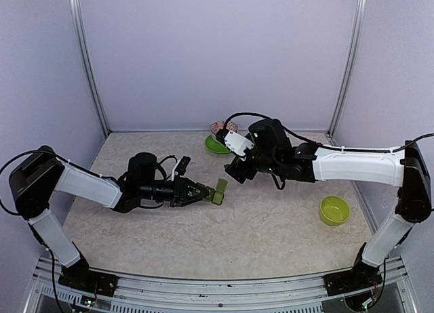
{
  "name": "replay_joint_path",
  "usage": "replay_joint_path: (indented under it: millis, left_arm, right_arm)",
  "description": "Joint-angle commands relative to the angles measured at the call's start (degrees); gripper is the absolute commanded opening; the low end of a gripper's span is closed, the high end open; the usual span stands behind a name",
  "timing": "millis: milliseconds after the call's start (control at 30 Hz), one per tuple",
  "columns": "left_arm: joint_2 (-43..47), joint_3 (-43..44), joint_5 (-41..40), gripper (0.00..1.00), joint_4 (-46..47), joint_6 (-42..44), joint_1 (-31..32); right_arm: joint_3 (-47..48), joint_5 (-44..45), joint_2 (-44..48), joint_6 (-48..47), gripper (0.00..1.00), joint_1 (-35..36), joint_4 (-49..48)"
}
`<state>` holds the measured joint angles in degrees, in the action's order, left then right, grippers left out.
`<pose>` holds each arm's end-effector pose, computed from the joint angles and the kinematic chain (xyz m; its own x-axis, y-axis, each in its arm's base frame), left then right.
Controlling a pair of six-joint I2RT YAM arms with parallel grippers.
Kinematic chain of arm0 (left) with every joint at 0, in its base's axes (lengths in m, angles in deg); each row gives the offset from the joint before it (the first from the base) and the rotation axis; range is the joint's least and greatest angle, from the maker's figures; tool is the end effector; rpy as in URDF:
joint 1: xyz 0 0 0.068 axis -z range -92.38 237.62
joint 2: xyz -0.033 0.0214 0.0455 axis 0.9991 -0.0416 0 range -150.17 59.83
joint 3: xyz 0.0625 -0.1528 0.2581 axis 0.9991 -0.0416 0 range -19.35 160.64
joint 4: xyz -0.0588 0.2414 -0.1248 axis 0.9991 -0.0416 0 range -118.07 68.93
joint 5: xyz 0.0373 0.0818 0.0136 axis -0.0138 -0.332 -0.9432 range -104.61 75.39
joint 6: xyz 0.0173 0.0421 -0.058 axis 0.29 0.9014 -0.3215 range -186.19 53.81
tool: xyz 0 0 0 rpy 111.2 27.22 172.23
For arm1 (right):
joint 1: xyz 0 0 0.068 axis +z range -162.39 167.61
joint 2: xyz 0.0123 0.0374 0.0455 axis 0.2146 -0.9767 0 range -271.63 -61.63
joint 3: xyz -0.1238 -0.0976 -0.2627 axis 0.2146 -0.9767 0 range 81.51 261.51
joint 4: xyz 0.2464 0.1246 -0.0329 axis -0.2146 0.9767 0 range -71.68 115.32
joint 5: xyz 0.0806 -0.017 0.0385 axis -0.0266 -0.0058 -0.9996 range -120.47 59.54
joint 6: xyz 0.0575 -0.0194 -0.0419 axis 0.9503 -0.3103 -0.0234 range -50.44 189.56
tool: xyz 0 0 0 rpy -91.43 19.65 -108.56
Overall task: Sort the pills into containers
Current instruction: Open the lid of the pill container, then place the pill container at the center of the board.
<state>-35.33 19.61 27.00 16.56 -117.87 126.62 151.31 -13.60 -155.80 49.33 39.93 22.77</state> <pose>0.2514 -0.2563 0.1878 -0.9064 -0.0207 -0.4219 0.4010 0.2718 -0.8748 0.2723 0.3233 0.2935 -0.0683 -0.6297 -0.7738 -0.6669 0.6057 -0.4341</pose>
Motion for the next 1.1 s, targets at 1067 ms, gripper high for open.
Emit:
replay_joint_path:
  millis: [1067]
  left_arm:
    - [-19.4, 9.9, -6.4, 0.27, -1.9, 1.1, 2.9]
  right_arm:
    - [-5.0, 6.3, 7.0, 6.0, 1.0, -1.5, -4.4]
